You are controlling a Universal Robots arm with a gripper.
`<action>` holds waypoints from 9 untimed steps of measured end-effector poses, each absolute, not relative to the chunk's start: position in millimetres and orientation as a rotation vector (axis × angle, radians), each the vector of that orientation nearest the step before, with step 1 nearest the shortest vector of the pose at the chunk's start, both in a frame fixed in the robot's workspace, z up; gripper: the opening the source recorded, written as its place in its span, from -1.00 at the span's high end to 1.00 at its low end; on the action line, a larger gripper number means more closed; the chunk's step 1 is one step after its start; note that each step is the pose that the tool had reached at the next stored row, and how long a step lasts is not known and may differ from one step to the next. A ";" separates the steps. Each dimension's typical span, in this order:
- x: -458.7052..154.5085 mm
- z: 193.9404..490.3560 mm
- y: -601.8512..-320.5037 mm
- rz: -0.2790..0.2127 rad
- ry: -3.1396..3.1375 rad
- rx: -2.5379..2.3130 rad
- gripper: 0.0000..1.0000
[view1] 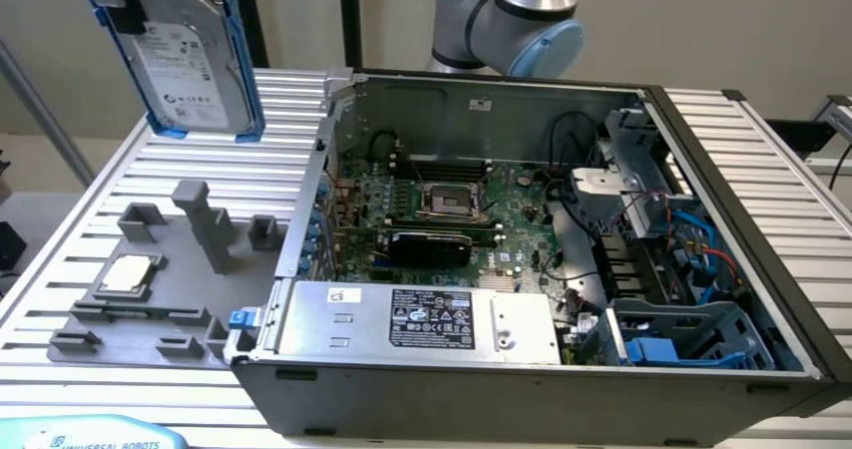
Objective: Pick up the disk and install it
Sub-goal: 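Pick up the disk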
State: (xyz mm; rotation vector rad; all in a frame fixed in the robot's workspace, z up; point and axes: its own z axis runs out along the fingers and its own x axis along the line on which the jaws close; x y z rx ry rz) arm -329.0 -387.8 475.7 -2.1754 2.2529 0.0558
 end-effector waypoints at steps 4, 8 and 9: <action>-310.9 492.6 -391.5 0.060 2.255 -2.177 0.35; -292.8 501.0 -395.4 0.063 2.256 -2.178 0.35; -288.3 502.0 -396.5 0.063 2.256 -2.178 0.35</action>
